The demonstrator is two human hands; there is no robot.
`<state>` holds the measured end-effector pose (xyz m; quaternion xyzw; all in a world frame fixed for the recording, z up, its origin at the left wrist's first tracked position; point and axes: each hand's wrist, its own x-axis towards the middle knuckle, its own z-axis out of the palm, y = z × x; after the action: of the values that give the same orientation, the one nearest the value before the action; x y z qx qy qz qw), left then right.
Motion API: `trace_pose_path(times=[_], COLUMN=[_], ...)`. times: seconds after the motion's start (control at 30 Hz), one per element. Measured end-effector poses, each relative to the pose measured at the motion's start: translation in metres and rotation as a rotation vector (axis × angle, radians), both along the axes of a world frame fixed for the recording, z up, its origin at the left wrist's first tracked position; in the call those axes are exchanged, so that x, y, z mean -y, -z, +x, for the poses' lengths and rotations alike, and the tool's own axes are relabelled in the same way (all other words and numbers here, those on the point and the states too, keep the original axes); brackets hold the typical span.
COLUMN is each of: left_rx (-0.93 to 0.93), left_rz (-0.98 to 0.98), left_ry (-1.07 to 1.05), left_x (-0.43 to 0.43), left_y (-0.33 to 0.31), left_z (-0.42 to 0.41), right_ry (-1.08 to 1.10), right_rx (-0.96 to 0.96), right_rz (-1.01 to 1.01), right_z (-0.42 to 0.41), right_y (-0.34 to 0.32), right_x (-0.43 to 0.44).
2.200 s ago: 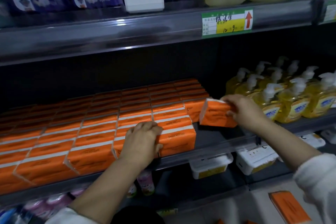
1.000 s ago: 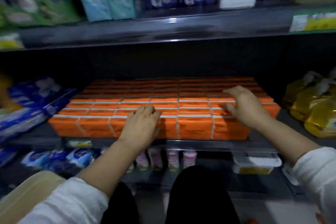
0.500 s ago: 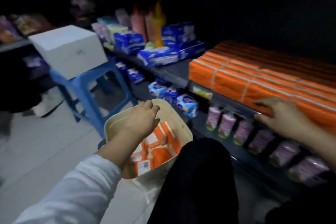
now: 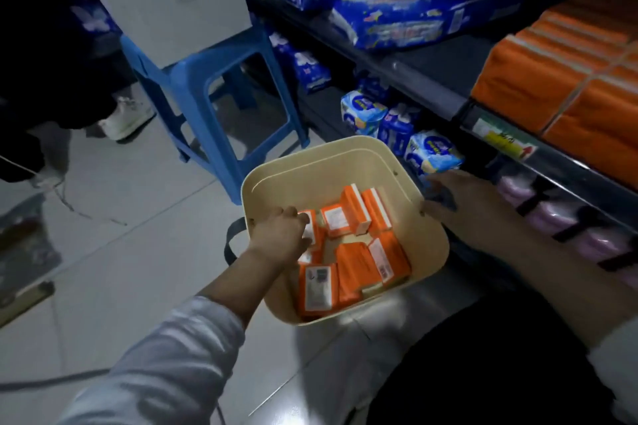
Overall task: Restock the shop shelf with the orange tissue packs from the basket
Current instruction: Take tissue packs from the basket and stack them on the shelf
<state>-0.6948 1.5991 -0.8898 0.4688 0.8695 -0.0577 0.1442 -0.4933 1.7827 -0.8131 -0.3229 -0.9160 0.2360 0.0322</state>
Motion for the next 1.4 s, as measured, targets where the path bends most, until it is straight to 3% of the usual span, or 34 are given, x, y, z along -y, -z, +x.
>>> trace_pose_path(times=[0.37,0.73,0.93,1.1,1.17,1.27,1.4], left_rx=[0.187,0.216,0.175,0.494,0.587,1.02,1.307], left_rz=[-0.464,-0.426,-0.469,-0.412,-0.215,0.162,0.342], left_ry=[0.223,0.076,0.023,0.09,0.088,0.02,-0.014], left_x=[-0.037,-0.02,-0.043,-0.076,-0.083,-0.085,-0.091], left_y=[0.101,0.182,0.169,0.12,0.086,0.039,-0.009], left_z=[0.01,0.008,0.001,-0.027,-0.033,-0.033,-0.019], right_ry=[0.15,0.127,0.127,0.108,0.1,0.071,0.026], right_rx=[0.006,0.086,0.086,0.078,0.087,0.095,0.058], right_rz=[-0.128,-0.148,-0.163,-0.174,-0.19,-0.256,-0.337], right_z=[-0.014,-0.009,-0.018,-0.022,-0.024,-0.028,-0.029], right_y=[0.034,0.056,0.052,0.04,0.034,0.022,0.011], right_x=[-0.037,-0.047,-0.045,-0.039,-0.036,-0.028,-0.019])
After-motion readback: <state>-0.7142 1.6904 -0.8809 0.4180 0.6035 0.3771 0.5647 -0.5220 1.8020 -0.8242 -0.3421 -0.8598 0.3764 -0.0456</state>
